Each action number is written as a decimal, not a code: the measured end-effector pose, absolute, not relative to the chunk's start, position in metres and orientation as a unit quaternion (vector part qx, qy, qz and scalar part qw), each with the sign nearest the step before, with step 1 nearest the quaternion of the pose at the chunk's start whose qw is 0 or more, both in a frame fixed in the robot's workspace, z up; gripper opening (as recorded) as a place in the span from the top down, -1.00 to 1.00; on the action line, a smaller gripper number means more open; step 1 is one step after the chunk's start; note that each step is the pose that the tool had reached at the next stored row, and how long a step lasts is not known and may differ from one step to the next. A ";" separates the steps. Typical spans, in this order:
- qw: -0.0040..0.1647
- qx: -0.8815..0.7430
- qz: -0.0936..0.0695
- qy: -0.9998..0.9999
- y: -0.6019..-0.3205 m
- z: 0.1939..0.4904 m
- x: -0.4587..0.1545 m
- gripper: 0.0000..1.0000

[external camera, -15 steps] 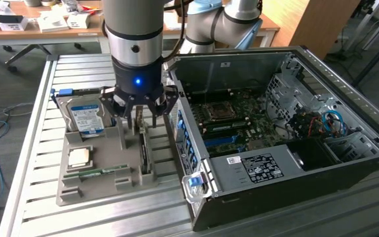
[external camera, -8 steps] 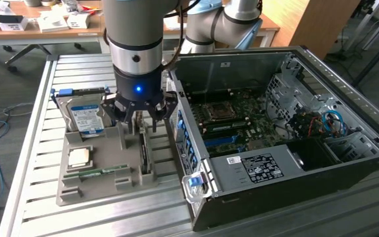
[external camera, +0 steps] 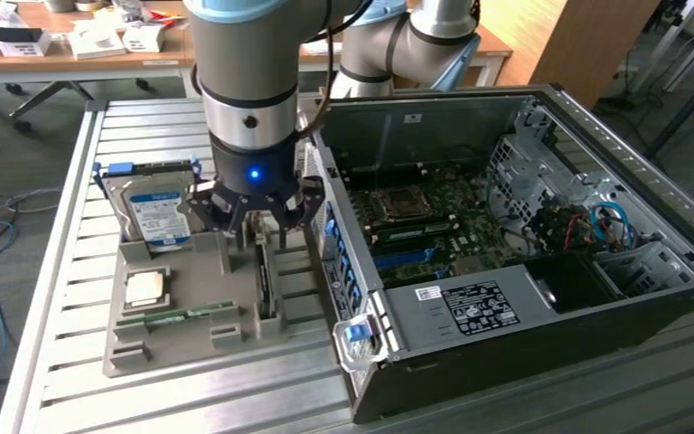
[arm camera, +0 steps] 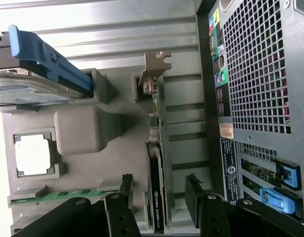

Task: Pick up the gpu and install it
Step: 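Pick up the gpu and move the gpu toward the slot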

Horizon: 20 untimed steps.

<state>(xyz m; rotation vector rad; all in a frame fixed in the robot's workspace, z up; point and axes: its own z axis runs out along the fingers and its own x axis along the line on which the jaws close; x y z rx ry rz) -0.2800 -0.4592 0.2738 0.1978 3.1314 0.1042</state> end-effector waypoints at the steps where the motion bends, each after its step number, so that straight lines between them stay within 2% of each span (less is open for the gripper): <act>1: 0.001 0.063 0.033 0.997 -0.459 0.272 -0.280 -0.09; 20: 0.001 0.062 0.033 0.998 -0.459 0.246 -0.280 -0.09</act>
